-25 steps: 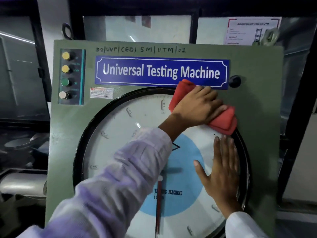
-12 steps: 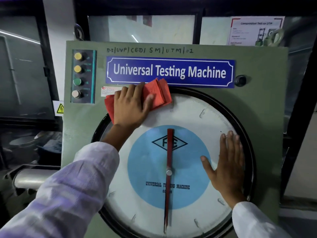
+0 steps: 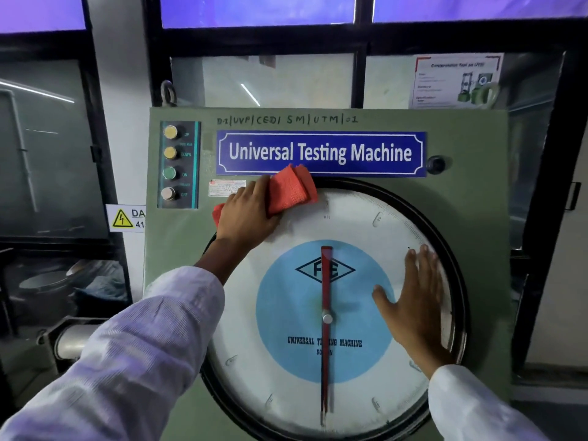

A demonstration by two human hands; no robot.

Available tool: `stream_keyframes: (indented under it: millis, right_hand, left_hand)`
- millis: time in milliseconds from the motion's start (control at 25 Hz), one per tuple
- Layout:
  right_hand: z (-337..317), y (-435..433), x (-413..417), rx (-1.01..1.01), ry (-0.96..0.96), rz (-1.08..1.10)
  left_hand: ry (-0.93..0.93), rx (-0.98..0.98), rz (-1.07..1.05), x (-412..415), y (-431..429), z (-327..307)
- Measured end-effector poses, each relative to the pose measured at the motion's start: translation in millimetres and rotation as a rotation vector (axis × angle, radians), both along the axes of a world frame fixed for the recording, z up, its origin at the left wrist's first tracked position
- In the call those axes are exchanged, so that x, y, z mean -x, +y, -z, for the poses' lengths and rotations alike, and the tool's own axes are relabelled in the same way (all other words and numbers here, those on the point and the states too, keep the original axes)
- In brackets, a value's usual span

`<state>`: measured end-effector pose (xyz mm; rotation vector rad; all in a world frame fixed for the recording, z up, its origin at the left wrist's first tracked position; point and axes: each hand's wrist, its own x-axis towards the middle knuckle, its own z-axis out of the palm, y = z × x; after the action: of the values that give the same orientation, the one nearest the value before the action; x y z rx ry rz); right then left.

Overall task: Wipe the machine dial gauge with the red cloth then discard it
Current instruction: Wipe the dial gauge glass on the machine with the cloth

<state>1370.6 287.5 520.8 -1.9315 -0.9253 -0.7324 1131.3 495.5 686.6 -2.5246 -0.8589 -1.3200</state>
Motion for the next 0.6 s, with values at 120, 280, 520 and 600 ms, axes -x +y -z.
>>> stream_keyframes:
  millis: [120,280,520,600]
  right_hand:
    - [-16,6,32,0.02,-0.005,-0.067]
    - [-46,25,82,0.039,-0.189,-0.161]
    - [-76,55,157,0.062,-0.347,-0.226]
    - [-78,62,181,0.055,-0.369,-0.271]
  left_hand:
    - [0.054,0.017,0.004,11,-4,-4]
    - [0.078,-0.14,-0.18,41,-10,3]
    - [0.124,-0.269,-0.481,128,-24,23]
    - [0.131,-0.251,-0.546,163,-34,30]
